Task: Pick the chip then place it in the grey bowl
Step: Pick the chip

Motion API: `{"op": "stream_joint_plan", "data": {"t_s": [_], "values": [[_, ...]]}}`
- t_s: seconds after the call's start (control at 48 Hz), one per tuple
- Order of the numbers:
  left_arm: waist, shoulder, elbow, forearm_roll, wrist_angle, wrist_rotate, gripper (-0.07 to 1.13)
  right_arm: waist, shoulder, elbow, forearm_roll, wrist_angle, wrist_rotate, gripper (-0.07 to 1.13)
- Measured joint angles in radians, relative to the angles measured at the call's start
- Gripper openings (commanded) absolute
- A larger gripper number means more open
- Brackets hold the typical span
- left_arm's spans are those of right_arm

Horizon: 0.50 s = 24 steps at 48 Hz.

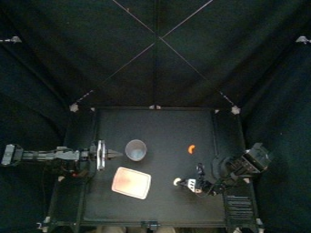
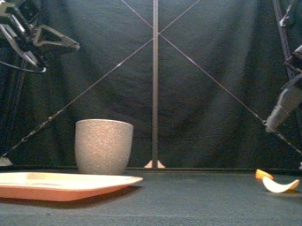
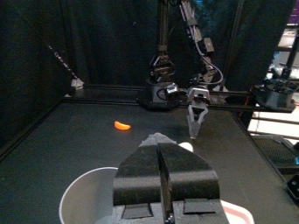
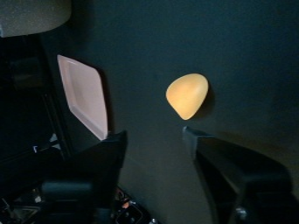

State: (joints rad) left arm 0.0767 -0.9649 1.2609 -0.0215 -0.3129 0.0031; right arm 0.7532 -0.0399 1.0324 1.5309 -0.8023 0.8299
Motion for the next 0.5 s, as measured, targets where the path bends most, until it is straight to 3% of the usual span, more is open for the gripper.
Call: {"op": "stream_joint_plan", "data": {"t_s": [0.25, 0.5], "values": [[0.005, -0.005, 0.002, 0.000, -0.002, 0.000, 0.00, -0.006, 0.038, 0.000, 0.089, 0.041, 0.002, 1.03], [0.005, -0.008, 0.002, 0.000, -0.002, 0.000, 0.00, -0.046, 0.061, -0.023, 0.089, 0.040, -0.011, 1.03]]}}
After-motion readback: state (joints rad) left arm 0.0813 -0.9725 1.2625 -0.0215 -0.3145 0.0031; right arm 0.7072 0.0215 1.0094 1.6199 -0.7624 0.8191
